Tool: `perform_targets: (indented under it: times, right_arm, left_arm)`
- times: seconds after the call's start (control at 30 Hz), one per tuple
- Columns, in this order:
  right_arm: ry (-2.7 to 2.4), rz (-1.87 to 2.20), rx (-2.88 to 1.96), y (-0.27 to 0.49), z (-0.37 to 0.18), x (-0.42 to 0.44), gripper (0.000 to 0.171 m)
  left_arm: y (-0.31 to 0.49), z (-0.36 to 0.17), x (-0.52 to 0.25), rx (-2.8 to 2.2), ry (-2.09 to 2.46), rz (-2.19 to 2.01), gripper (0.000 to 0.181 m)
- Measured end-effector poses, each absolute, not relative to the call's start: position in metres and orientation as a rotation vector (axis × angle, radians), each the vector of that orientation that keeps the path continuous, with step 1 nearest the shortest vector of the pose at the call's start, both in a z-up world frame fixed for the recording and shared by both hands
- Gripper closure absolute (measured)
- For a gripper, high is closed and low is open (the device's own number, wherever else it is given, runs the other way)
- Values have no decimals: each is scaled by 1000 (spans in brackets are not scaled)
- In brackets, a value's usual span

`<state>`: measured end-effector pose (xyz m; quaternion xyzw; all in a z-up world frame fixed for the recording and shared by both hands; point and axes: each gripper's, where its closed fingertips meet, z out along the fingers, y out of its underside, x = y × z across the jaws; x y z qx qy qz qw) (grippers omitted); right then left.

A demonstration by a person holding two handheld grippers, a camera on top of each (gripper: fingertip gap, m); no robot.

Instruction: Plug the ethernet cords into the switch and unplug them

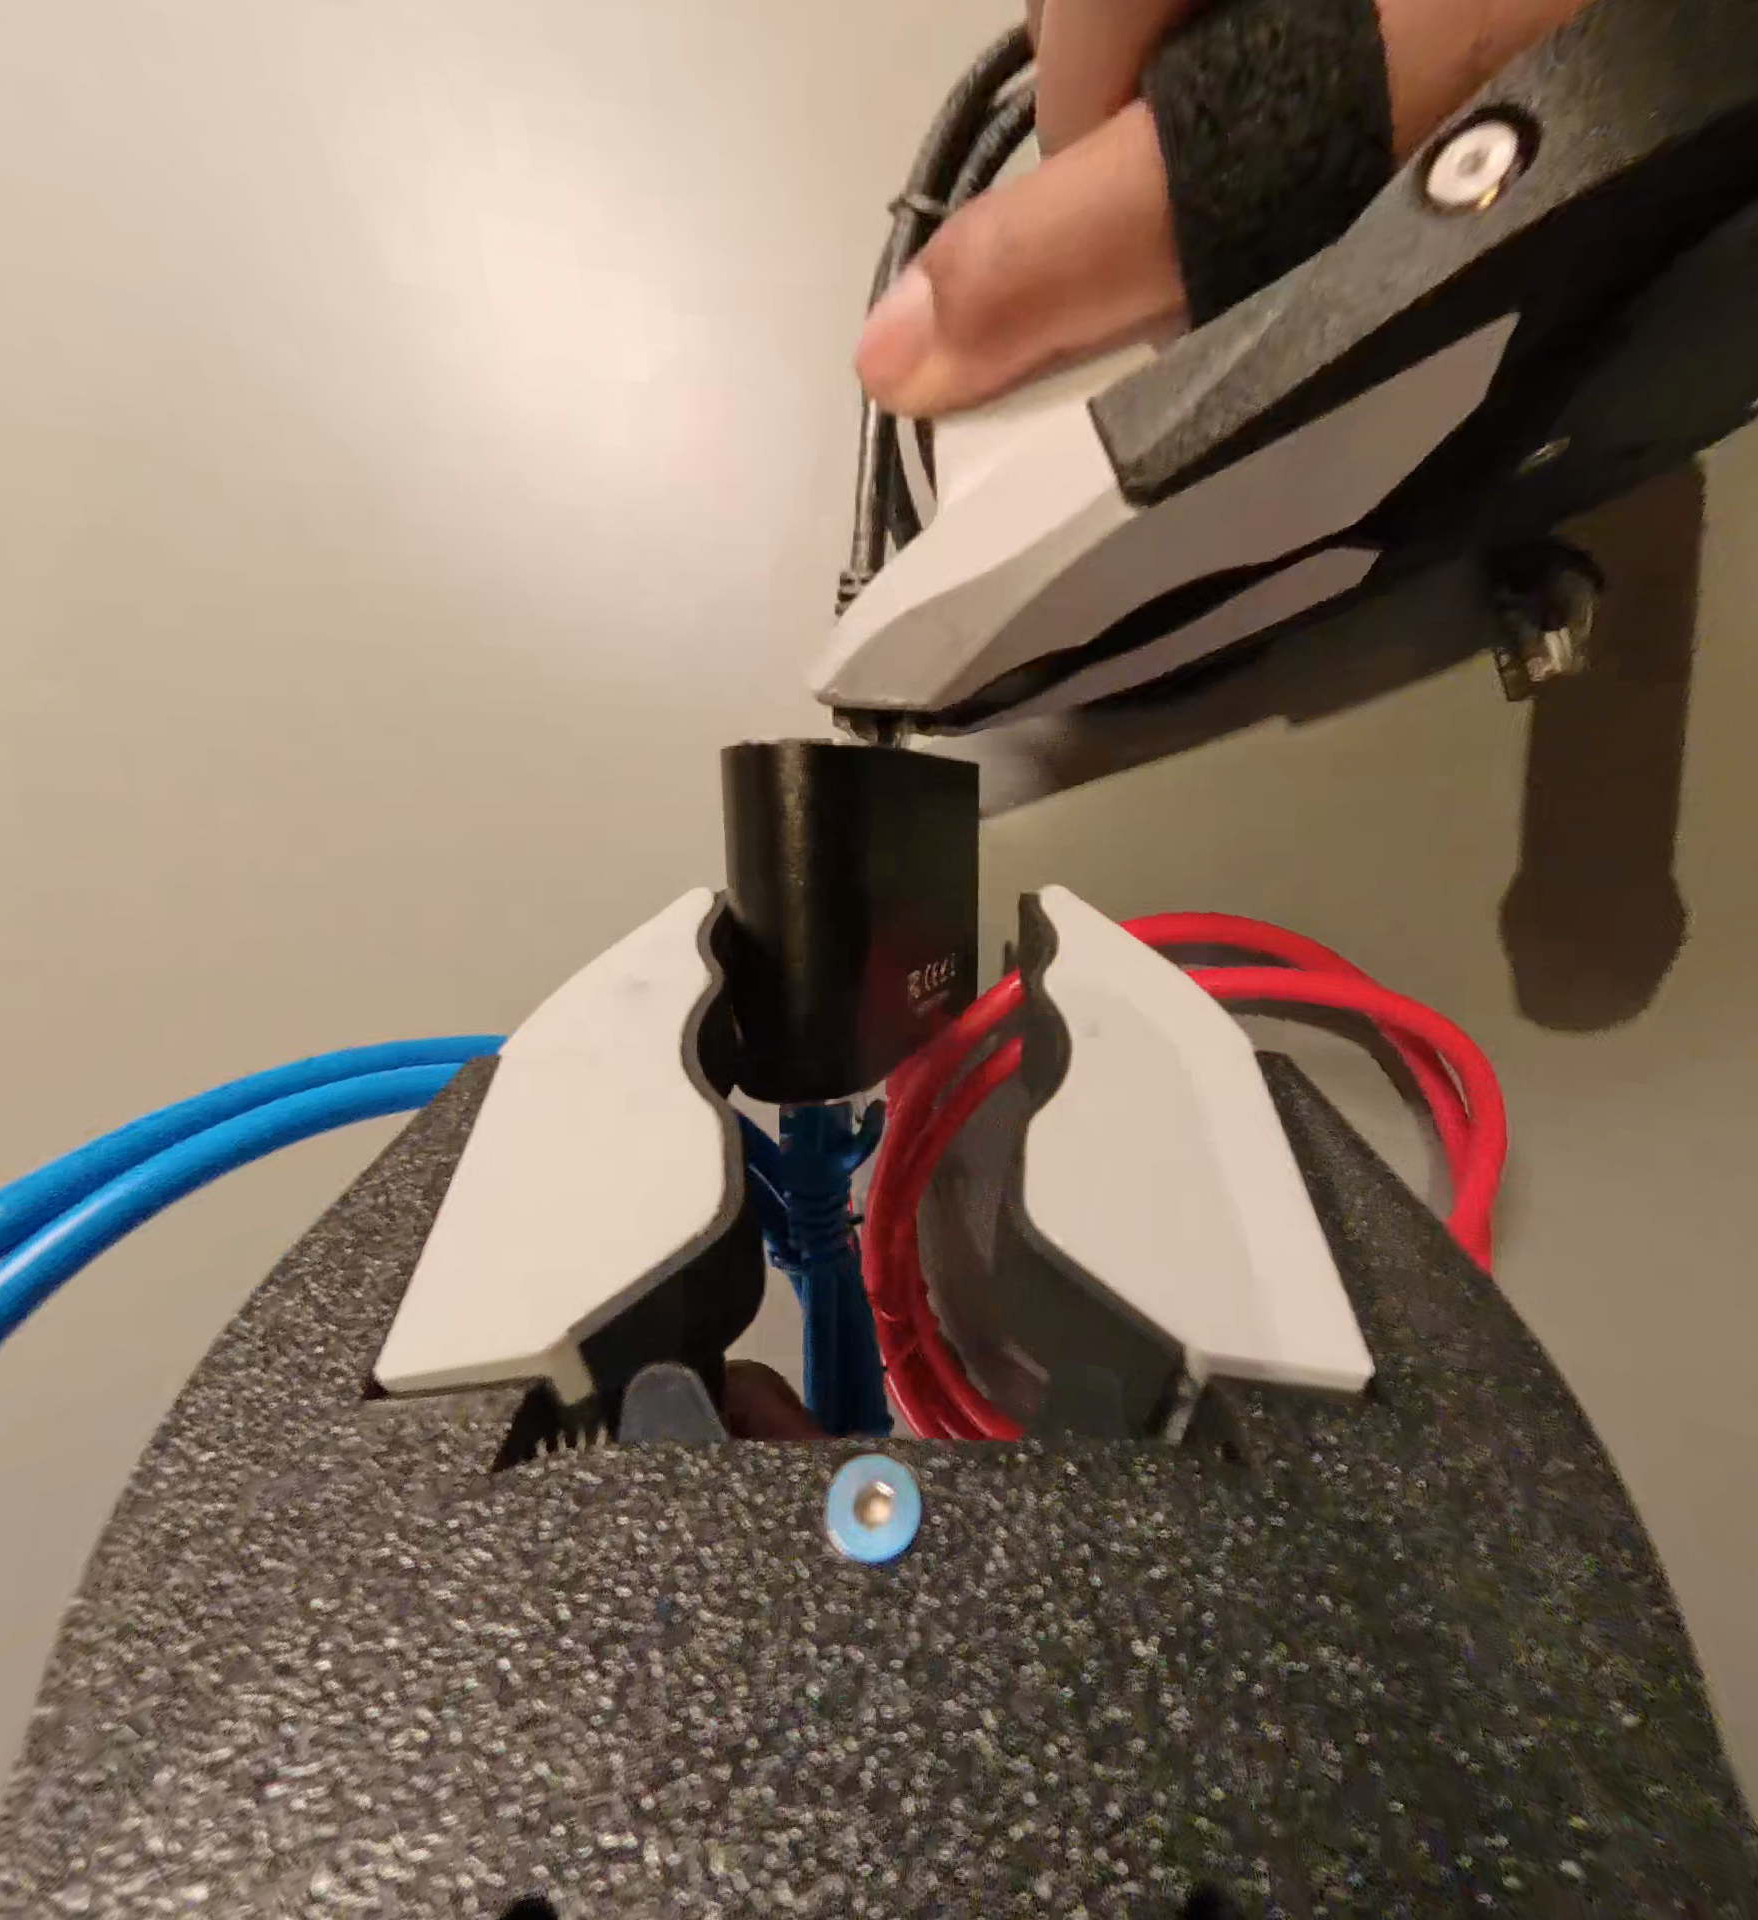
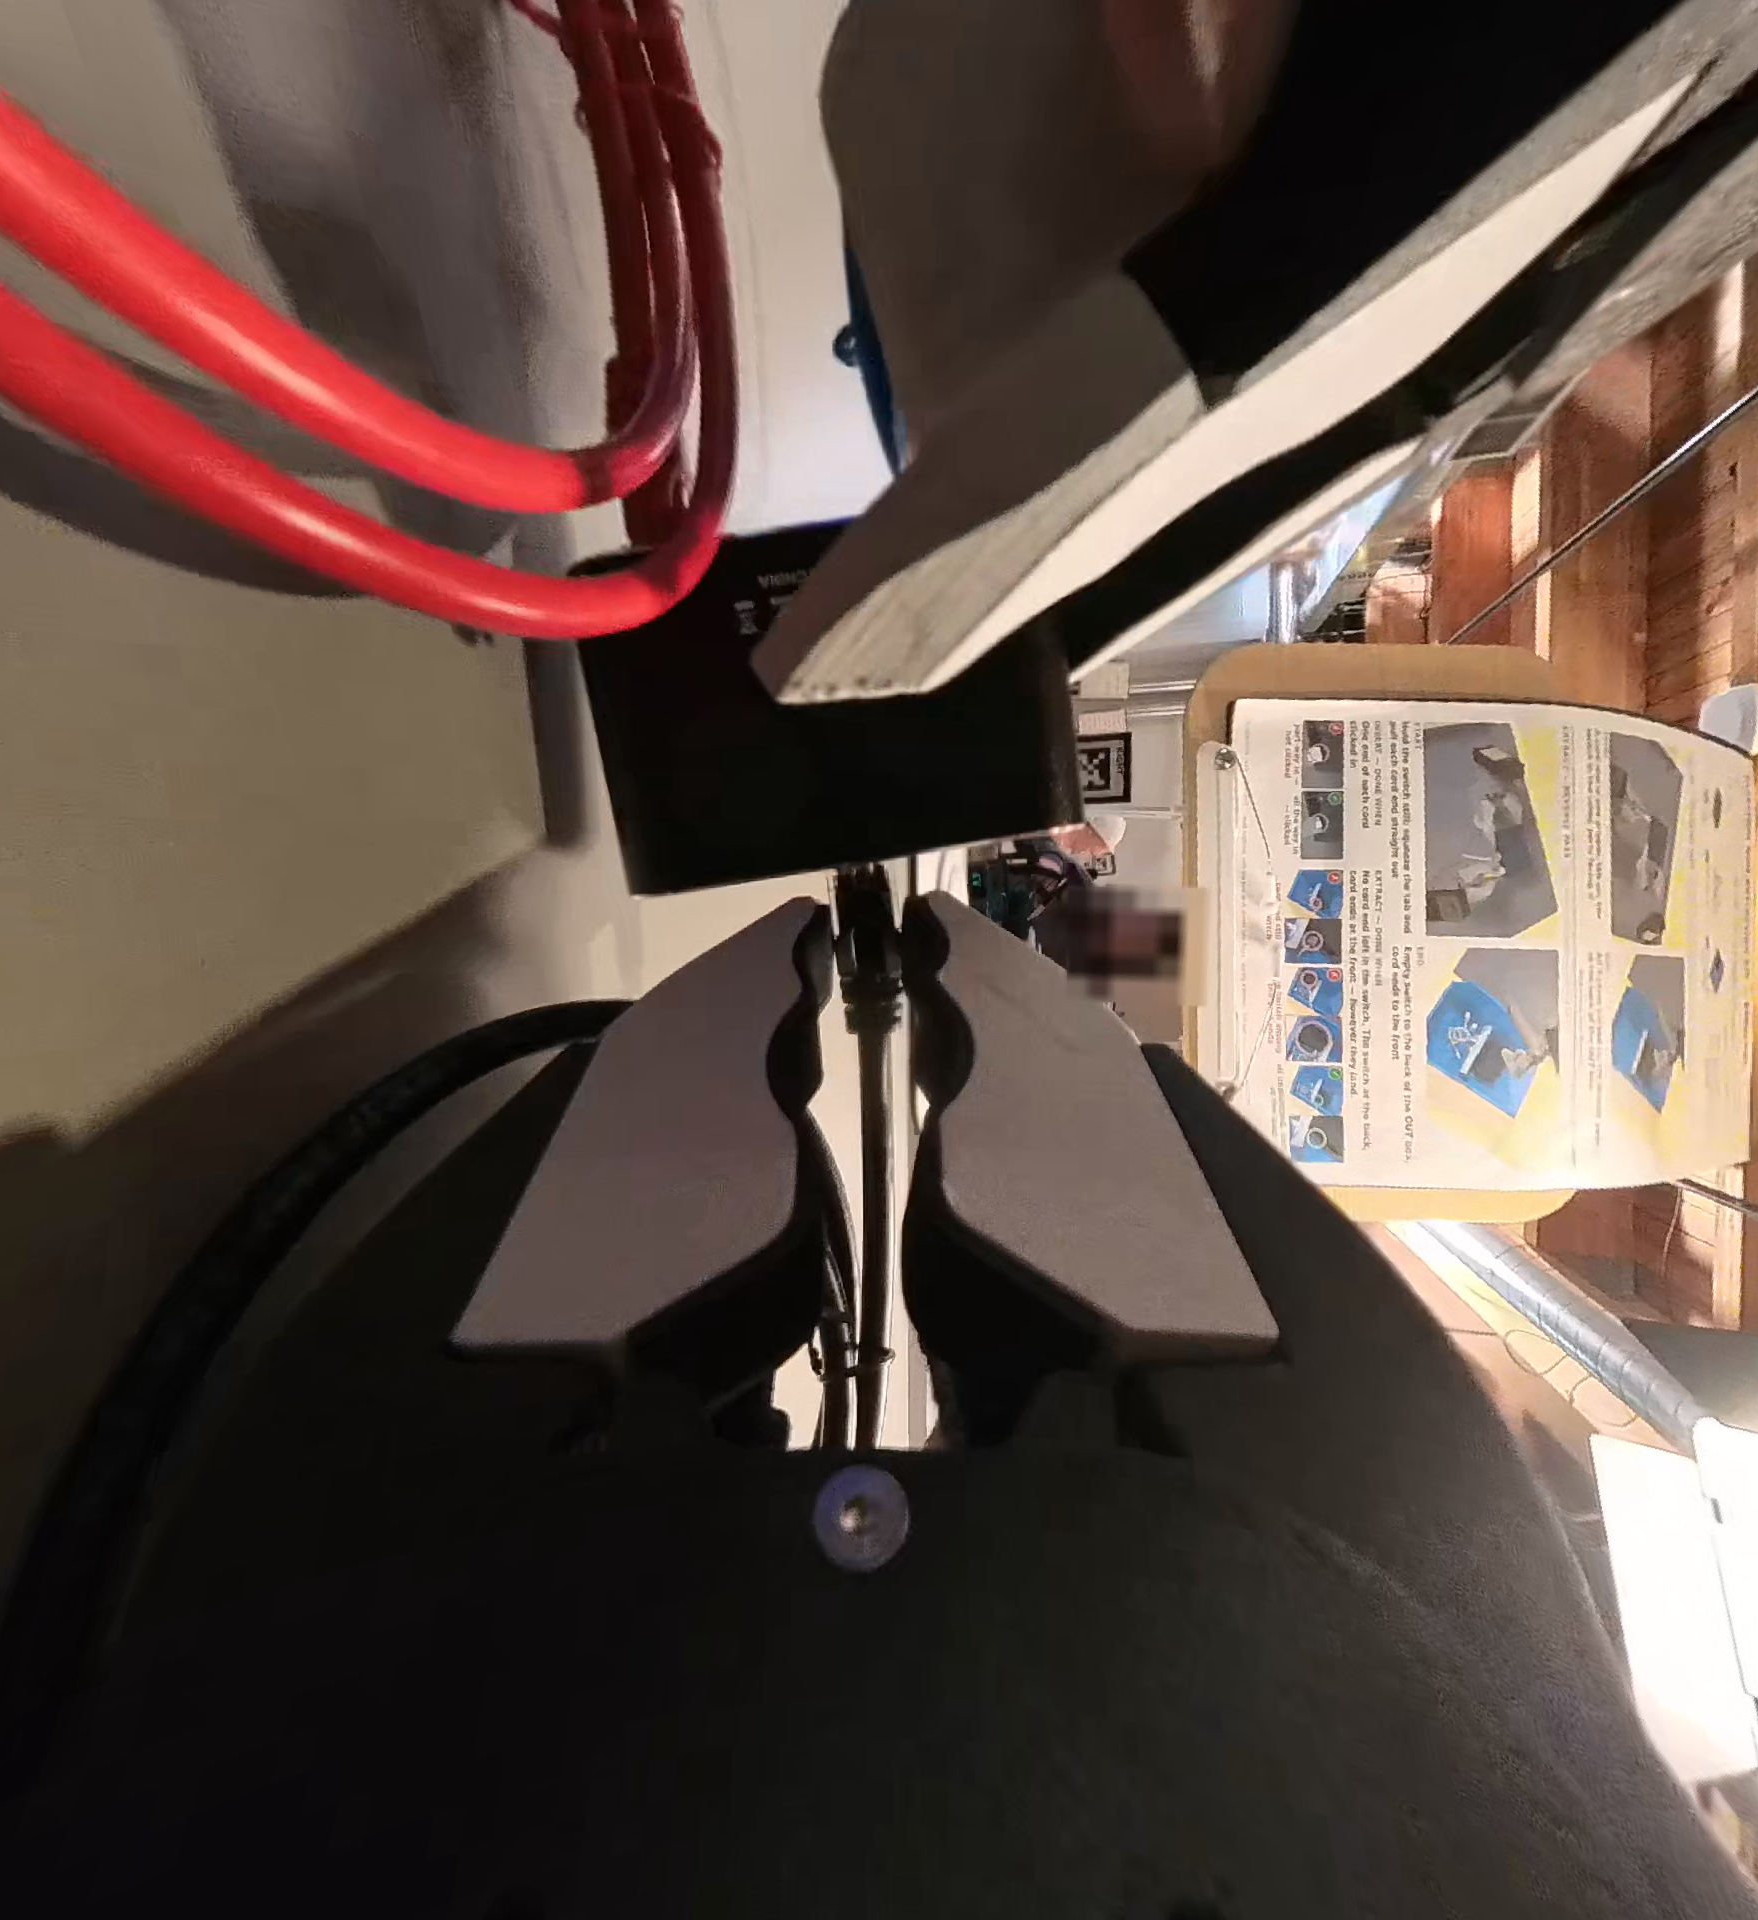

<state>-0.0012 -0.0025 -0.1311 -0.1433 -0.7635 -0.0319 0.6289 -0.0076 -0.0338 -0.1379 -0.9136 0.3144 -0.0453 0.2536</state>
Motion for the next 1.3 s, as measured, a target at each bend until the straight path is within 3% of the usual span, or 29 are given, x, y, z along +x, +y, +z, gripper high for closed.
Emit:
perform_targets:
  times: [0.03, 0.47, 0.63, 0.87, 1.3]
  right_arm:
    - [-1753, -72, -320, -3, -132, -2, 158]
    - [-1779, -18, -315, -3, -131, -1, 158]
    - [-1840, 212, -492, 3, -126, 6, 143]
    - [-1875, 445, -635, 5, -113, 11, 133]
    - [-1897, 655, -715, -3, -123, 12, 149]
  left_arm:
    - [-35, -142, -9, -2506, 851, -129, 131]
    - [-33, -140, -9, -2495, 849, -176, 151]
    - [-22, -136, -28, -2414, 936, 126, 152]
    - [-20, -128, -20, -2301, 1064, 184, 152]
    - [-17, -132, -10, -2196, 1235, 295, 153]
